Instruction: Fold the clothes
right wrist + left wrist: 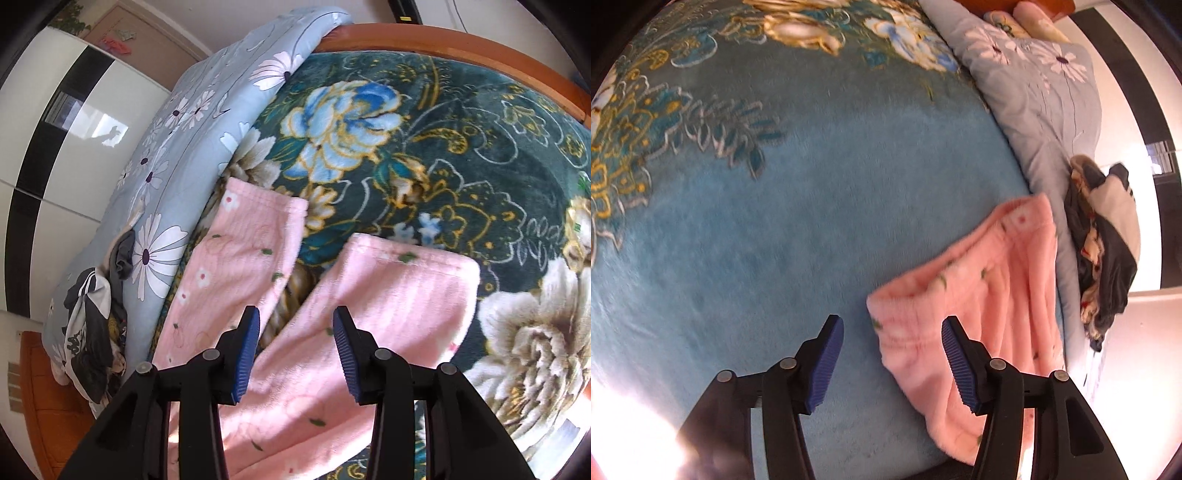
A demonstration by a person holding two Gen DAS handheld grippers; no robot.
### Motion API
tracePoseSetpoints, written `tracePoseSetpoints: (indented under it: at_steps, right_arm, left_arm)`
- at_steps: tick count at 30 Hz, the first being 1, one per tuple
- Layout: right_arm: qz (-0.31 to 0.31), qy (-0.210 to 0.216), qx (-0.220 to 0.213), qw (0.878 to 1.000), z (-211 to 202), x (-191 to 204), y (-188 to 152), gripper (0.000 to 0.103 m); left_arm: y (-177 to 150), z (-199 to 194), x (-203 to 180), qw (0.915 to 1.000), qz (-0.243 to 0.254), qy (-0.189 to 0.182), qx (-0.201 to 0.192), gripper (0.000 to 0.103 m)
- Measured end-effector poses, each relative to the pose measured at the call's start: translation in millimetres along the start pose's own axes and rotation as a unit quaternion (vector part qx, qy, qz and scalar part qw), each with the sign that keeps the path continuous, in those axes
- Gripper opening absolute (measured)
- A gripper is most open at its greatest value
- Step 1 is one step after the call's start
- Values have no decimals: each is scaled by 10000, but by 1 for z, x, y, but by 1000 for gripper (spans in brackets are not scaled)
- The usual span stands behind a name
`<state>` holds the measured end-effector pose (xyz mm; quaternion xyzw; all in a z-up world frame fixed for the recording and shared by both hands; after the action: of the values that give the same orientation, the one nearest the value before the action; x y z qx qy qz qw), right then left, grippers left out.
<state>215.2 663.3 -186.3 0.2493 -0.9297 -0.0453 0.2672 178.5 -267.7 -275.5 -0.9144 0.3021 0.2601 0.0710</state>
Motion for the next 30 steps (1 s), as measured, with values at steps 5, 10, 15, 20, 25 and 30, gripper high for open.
tracePoseSetpoints:
  at_steps: [5, 10, 15, 20, 25, 30]
  right_arm:
    - [448, -42, 10, 9990, -15, -50, -11, 42]
    - [868, -97, 200, 9960, -5, -91, -33, 42]
    - [1282, 108, 283, 9913, 8, -112, -43, 42]
    - [1720, 624, 270, 9827, 17, -113, -45, 42]
    - [2083, 1088, 393, 9712, 28, -101, -45, 13]
    - [1733, 1607, 173, 9715, 0, -62, -20, 4]
  left_arm:
    - [-18, 26, 0, 9994, -309, 5, 185, 59]
    - [-19, 34, -3, 9993, -294, 205, 105, 43]
    - [-16, 36, -4, 9984, -495, 254, 65, 24]
    - [-16, 30, -10, 9974, -708, 117, -30, 8]
    - [-5, 5, -38, 9980, -516, -244, -288, 6]
    - [15, -45, -83, 9927, -270, -1021, -580, 5]
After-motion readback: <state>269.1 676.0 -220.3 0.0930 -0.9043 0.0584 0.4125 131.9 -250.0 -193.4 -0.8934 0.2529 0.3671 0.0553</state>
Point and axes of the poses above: each gripper's, at about its wrist camera, not at the fingertips, and z roughly the way its jaws point, x to its left, y to its top, the point moved 6 cm from there along z, roughly the way its jaws point, and after that the axes turned 3 degrees about -z, right-handed, at the moved point
